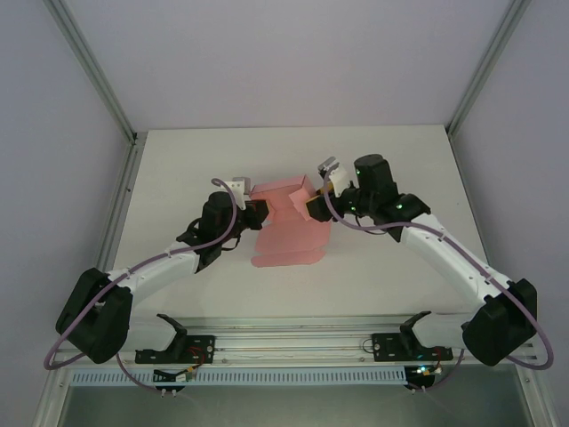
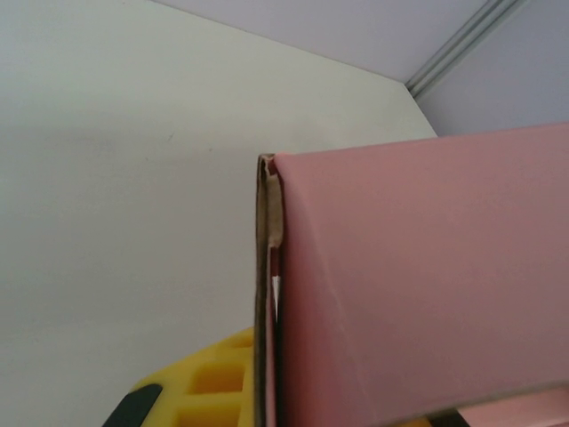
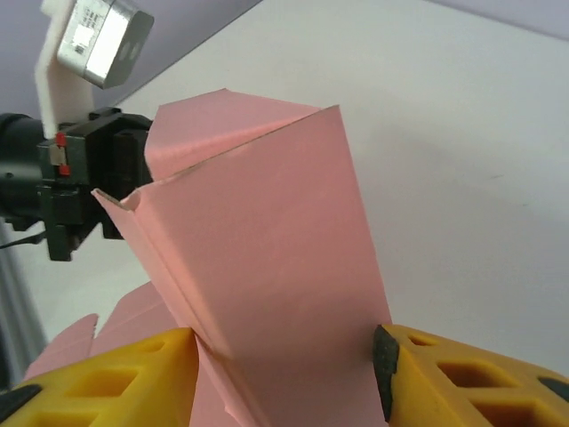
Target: Assemble paper box
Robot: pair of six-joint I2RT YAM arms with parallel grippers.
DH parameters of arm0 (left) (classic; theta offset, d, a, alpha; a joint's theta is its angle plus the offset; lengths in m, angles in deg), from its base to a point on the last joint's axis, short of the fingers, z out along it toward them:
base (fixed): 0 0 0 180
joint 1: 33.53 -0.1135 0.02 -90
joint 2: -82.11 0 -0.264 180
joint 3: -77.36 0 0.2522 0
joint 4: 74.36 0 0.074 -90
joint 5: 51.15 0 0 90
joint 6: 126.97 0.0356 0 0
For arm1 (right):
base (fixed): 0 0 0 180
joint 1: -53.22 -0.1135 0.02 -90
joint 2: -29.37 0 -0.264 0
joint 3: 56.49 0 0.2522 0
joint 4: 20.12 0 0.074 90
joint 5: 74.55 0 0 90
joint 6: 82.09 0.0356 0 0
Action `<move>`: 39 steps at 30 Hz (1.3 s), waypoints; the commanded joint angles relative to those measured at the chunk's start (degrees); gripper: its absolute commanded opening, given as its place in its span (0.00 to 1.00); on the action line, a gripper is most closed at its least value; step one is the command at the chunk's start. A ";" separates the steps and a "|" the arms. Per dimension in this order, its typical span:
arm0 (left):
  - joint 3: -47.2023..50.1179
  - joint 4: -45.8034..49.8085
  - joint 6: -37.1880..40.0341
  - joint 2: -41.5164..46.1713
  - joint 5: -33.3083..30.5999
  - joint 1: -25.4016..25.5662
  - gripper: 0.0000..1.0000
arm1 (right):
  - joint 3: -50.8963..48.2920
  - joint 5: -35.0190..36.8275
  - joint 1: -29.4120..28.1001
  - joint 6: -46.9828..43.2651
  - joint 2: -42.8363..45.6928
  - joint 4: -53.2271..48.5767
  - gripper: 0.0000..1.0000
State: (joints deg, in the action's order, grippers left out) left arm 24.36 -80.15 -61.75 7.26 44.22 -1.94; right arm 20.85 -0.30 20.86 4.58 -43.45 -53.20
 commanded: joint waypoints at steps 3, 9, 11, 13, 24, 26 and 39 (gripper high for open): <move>-2.67 -1.62 -1.00 0.67 3.02 -0.22 0.00 | -1.39 19.40 -5.23 -0.37 0.08 6.02 0.49; -4.15 1.58 -2.66 0.24 1.29 -0.08 0.00 | -2.20 34.40 -9.39 -0.57 -1.60 10.89 0.42; -4.53 2.30 -2.97 0.32 1.36 -0.03 0.00 | -2.01 37.68 -10.77 -2.44 -2.80 11.70 0.39; -4.69 2.79 -3.09 0.80 0.66 0.19 0.00 | -1.56 41.34 -11.49 -3.60 -4.35 12.10 0.37; -9.40 15.42 -6.26 1.89 -10.95 3.31 0.00 | 0.76 57.56 -12.81 -4.50 -10.27 14.67 0.01; -11.11 19.81 -7.89 2.23 -14.64 4.55 0.00 | 0.68 61.86 -12.73 -4.49 -11.13 15.43 0.00; -19.59 39.86 -19.19 1.18 -31.47 10.50 0.00 | 5.42 81.79 -10.90 -5.63 -21.01 12.86 0.00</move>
State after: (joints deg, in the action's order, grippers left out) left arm 8.18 -47.45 -77.29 7.09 19.32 7.94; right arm 25.57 61.51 5.45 0.56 -61.96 -36.26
